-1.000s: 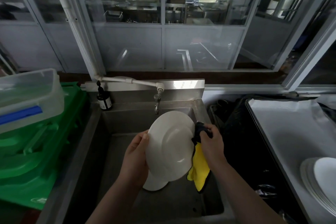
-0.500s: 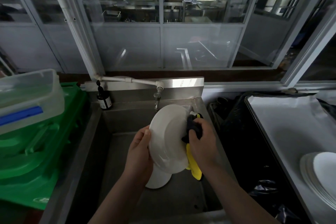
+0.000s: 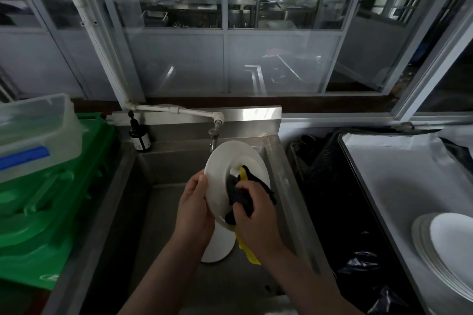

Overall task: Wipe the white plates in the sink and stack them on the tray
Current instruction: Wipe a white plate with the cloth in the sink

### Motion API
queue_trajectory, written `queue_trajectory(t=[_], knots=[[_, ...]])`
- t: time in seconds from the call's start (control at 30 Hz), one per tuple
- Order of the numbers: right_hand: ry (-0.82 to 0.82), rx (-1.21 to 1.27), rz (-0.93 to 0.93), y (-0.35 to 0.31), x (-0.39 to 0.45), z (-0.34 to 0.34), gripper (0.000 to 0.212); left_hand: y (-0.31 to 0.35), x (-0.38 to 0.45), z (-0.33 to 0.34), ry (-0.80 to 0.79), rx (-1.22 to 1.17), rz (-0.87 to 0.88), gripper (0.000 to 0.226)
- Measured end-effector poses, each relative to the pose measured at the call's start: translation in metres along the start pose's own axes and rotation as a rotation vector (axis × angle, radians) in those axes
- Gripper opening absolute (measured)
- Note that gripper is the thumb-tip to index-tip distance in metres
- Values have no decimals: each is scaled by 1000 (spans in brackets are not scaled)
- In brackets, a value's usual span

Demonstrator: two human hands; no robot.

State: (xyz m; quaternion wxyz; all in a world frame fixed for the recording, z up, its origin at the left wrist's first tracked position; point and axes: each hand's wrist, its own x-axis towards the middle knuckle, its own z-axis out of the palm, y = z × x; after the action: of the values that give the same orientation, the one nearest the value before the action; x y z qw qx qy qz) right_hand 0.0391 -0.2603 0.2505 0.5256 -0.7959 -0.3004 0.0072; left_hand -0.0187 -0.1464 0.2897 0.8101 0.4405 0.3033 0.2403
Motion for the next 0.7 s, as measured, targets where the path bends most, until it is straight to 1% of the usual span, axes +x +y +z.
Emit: queue_trajectory(t=[0.17, 0.3, 0.4, 0.47, 0.6, 0.7], knots=[[-23, -28, -118, 0, -10, -10, 27, -2, -2, 11, 37, -32, -42, 24], [-152, -113, -214, 2, -16, -22, 27, -3, -5, 20, 53, -74, -69, 24], [-259, -168, -263, 5, -23, -24, 31, -3, -4, 24, 91, -124, -86, 24], [-286, -206, -295, 7, -25, -25, 34, -3, -5, 27, 100, -139, -88, 24], [-273, -215, -322, 9, -22, -34, 33, -5, -7, 29, 112, -122, -77, 24], [-173, -82, -218, 10, -16, -38, 27, -6, -7, 28, 130, -100, -67, 22]])
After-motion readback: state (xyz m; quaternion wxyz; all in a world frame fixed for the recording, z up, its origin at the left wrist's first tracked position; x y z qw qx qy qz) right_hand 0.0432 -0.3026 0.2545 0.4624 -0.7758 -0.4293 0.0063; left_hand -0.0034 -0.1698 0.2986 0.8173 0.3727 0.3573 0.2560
